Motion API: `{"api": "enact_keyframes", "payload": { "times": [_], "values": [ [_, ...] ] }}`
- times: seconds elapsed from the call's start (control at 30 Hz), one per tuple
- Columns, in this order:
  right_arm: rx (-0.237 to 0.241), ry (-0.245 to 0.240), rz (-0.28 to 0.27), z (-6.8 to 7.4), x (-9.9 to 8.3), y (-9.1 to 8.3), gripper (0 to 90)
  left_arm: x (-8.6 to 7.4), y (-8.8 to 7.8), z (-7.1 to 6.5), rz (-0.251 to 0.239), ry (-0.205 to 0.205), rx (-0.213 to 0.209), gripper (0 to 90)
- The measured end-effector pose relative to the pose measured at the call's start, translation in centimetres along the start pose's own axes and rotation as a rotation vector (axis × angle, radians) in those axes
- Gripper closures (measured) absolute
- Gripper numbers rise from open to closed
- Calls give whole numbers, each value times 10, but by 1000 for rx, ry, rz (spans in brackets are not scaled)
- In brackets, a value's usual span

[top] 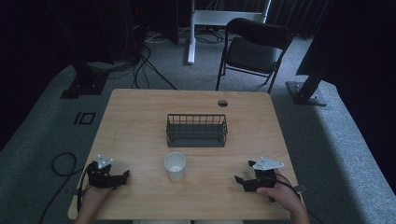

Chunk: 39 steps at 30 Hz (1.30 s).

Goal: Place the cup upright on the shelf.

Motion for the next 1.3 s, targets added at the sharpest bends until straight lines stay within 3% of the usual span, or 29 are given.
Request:
{"api": "enact_keyframes", "payload": {
  "times": [1.3],
  "values": [
    [192, -135, -37, 76, 52, 66, 112, 0, 0, 0, 0, 0, 1, 6]
  ]
}}
Point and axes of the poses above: each handheld gripper's, and its own axes: y roughly forward along the jaws, x roughly out of its top, z roughly to its left, the point moved 6 cm from there along y, roughly forward along the jaws
